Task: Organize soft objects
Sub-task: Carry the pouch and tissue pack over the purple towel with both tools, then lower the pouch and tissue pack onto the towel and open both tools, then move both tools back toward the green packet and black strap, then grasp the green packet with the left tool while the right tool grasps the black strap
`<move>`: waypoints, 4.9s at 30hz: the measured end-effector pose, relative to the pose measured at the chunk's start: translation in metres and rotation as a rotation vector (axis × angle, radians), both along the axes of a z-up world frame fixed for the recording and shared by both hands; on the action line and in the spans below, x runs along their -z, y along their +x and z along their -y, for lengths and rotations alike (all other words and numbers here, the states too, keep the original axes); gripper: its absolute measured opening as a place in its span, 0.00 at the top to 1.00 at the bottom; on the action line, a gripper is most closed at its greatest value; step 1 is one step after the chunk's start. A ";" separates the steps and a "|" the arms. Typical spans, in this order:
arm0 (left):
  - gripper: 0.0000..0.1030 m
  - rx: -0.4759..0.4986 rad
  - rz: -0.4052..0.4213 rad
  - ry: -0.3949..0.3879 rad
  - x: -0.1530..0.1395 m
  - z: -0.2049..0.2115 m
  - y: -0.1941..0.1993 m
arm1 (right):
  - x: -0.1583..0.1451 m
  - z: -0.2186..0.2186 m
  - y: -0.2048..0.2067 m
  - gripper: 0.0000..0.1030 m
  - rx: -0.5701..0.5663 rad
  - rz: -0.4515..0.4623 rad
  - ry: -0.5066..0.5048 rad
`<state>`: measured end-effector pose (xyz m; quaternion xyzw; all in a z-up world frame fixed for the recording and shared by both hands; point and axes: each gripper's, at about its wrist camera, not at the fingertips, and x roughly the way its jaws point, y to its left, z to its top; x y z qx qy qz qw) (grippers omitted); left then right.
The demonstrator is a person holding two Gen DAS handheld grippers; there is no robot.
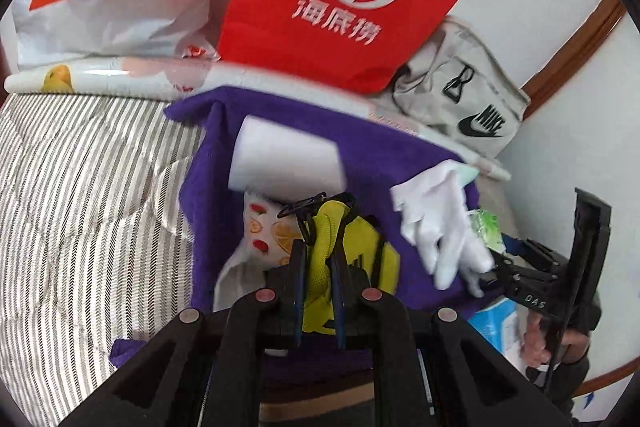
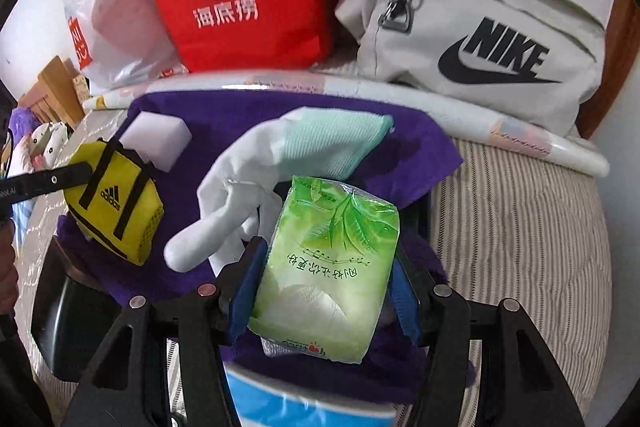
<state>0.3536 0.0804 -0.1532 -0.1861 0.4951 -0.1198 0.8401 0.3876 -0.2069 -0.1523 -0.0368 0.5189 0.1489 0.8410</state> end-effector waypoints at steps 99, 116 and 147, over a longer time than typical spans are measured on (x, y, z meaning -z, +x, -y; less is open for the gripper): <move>0.47 0.045 -0.014 -0.026 0.018 -0.003 -0.259 | 0.018 -0.032 -0.276 0.69 -0.121 0.027 0.020; 0.47 0.050 -0.018 -0.028 0.018 -0.007 -0.263 | 0.020 -0.062 -0.257 0.75 -0.210 0.061 0.005; 0.47 0.139 -0.067 -0.035 0.023 0.065 -0.258 | -0.009 -0.014 -0.299 0.80 -0.172 0.126 0.047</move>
